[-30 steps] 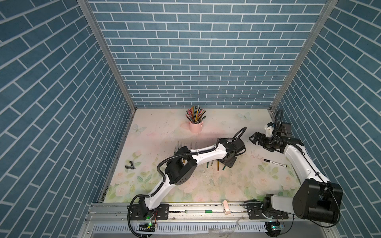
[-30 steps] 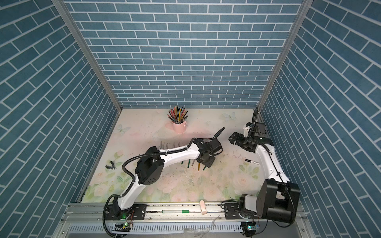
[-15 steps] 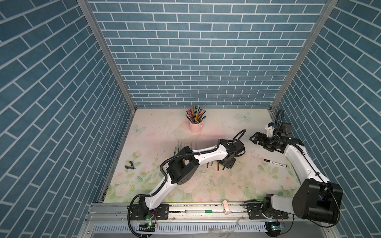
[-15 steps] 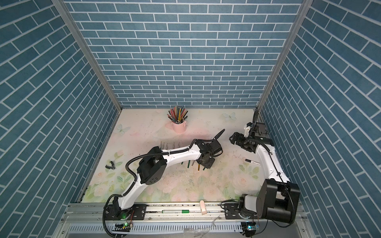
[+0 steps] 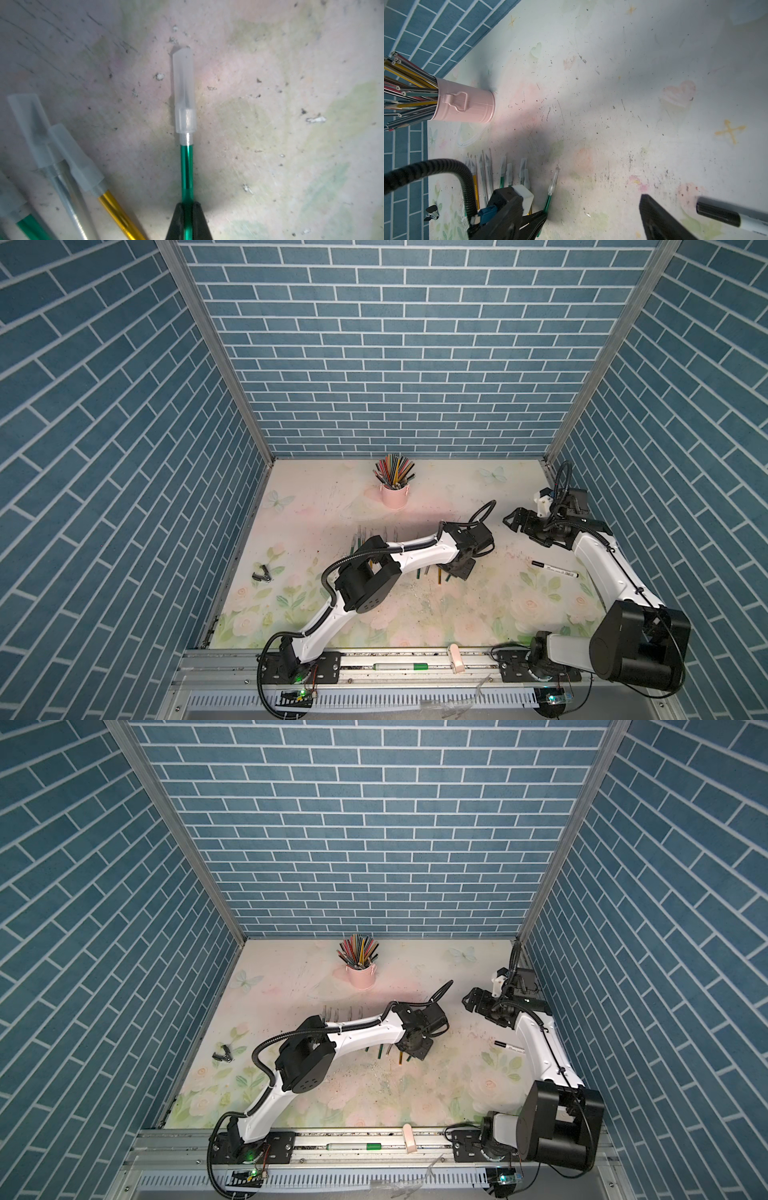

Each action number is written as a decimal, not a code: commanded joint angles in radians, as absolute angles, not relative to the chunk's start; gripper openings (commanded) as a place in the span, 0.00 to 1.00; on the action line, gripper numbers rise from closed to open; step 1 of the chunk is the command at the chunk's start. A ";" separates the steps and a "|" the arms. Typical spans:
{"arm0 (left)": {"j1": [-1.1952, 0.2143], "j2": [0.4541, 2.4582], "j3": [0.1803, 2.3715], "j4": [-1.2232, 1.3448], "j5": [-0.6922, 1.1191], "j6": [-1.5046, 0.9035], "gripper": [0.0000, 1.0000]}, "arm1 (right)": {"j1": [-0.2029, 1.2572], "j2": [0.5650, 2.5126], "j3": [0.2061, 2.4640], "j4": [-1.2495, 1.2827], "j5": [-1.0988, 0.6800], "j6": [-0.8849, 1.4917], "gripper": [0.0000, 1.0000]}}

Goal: Remove protective caps from carving knives
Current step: Pick up the carving knife from the center of the board.

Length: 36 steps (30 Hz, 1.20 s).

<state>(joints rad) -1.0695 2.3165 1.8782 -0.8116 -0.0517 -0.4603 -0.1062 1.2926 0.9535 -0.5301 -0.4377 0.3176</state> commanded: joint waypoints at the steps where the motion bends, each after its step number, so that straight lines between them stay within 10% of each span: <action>1: -1.078 2.300 1.846 -0.819 -0.071 -0.463 0.01 | -0.111 1.287 0.943 -0.523 -0.459 0.329 0.88; 36: -0.961 2.014 1.663 -0.524 0.162 -0.492 0.00 | -0.106 1.331 0.926 -0.440 -0.634 0.434 0.98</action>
<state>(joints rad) -0.9703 2.0583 1.6875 -0.5682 0.1314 -0.4793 -0.1062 1.3201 0.9264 -0.4671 -0.5747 0.3862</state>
